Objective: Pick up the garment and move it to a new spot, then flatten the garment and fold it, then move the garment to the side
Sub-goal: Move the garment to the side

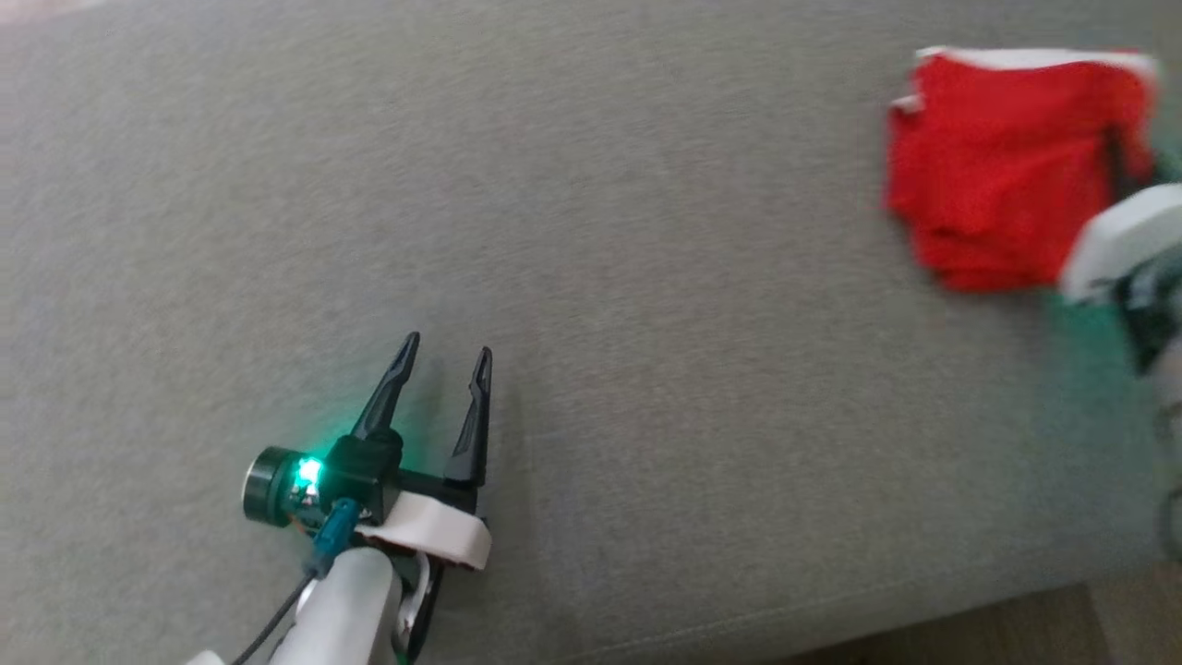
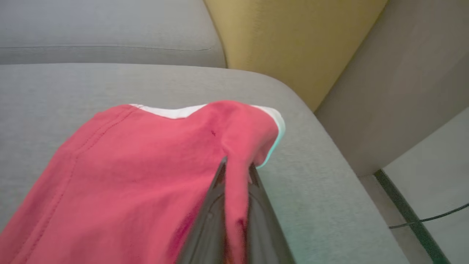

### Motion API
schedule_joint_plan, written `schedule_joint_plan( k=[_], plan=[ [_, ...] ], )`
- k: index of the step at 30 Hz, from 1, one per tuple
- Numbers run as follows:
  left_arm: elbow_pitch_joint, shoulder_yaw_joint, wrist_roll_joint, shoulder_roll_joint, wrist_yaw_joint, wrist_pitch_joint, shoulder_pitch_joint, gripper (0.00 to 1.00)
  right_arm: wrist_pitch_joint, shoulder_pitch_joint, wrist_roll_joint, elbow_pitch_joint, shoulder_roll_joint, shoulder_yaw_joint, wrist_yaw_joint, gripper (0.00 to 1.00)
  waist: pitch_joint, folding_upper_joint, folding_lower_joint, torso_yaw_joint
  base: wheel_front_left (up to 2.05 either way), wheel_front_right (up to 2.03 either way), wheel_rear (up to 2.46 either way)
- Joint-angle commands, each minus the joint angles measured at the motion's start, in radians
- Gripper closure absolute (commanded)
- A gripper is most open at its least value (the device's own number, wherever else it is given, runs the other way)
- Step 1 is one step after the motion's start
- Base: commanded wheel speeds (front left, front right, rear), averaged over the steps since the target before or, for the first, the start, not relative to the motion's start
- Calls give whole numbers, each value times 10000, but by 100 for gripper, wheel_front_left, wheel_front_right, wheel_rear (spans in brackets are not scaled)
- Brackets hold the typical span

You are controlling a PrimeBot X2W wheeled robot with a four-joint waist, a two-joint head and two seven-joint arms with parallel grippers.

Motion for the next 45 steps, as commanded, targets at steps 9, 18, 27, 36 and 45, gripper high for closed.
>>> schedule_joint_plan(
  k=[9,18,27,36,45],
  plan=[
    [-449,391,161,76,-123,-53,-323,0,550,-566,-1314,131,-1740,-1829,65,100,687,0,-1,855,0,0,0],
    [-491,577,154,76,-92,-53,-535,0,73,-757,-2965,-312,-2152,-4533,65,0,930,0,-1,1075,0,0,0],
    [-616,976,-58,76,222,-53,-304,0,-177,237,-3794,-4981,1348,-5467,65,0,127,0,-1,1269,0,0,0],
    [-667,1349,-157,76,546,-53,67,0,-180,2731,-2345,-7225,2937,-3630,65,0,-766,0,-1,2041,0,0,0],
    [-480,1978,-81,76,710,-53,625,0,-181,4978,-739,-7354,3020,-2105,65,0,-1592,0,-1,2656,0,0,0]
  ],
)
